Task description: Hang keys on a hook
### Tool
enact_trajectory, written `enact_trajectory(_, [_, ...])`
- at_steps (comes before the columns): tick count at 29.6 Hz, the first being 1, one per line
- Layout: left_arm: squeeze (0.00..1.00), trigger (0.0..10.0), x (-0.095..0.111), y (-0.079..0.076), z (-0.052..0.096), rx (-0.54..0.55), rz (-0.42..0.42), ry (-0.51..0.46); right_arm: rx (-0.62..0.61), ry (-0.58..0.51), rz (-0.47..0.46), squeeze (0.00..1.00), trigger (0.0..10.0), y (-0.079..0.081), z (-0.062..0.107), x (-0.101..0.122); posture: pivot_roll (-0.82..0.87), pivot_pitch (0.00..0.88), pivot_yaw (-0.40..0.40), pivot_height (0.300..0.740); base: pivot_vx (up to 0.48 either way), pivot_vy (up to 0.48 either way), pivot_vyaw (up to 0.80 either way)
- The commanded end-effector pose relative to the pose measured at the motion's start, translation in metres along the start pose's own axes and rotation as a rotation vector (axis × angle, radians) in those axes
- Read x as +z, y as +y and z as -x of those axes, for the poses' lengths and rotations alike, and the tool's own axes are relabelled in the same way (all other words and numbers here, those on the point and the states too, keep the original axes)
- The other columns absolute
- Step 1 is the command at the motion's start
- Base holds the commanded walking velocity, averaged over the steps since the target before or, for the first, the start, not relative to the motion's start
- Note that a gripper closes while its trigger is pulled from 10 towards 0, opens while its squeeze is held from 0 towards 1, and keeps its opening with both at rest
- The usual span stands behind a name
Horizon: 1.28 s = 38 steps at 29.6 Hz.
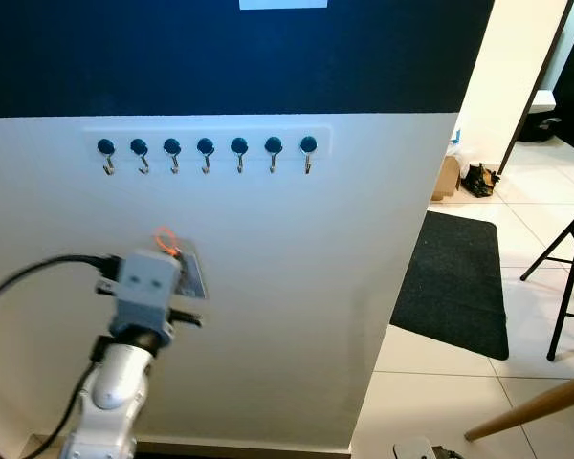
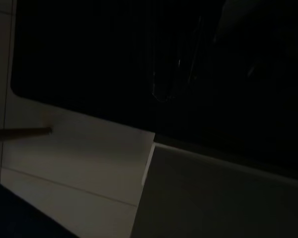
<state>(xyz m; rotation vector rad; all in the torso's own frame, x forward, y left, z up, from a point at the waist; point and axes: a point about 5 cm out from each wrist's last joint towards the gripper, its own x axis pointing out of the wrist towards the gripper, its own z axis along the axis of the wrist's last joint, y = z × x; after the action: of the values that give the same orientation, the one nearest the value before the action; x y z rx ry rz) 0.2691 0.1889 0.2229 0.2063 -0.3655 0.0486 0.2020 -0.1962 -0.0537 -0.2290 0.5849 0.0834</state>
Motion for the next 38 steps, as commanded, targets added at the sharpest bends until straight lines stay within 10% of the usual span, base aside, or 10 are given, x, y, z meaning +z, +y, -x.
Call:
enact_trajectory(1, [0.00,10.0,0.006,0.017,-0.008,0.051,0.027,-0.006,0.017,-0.018,0.012,0.00,10.0,0.001,-0.002,0.003,0.10,0.115,0.016,0.740,0.000,0.000,0.00])
enact_trajectory(11, [0.00,10.0,0.023,0.045,-0.040,0.018,0.226,-0.051,0.036,-0.098,0.022,0.00,10.0,0.004,-0.010,0.024,0.08,0.105,0.023,0.740,0.000,0.000,0.00])
enact_trajectory(30, [0.00,10.0,0.054,0.084,-0.056,0.081,0.203,-0.159,0.027,-0.089,0.016,0.00,10.0,0.005,-0.007,0.017,0.07,0.097,0.039,0.740,0.000,0.000,0.00])
enact_trajectory(38, [0.00,10.0,0.062,0.068,-0.052,-0.089,0.310,-0.176,0.028,-0.086,0.016,0.00,10.0,0.006,-0.008,0.016,0.08,0.098,0.036,0.740,0.000,0.000,0.00])
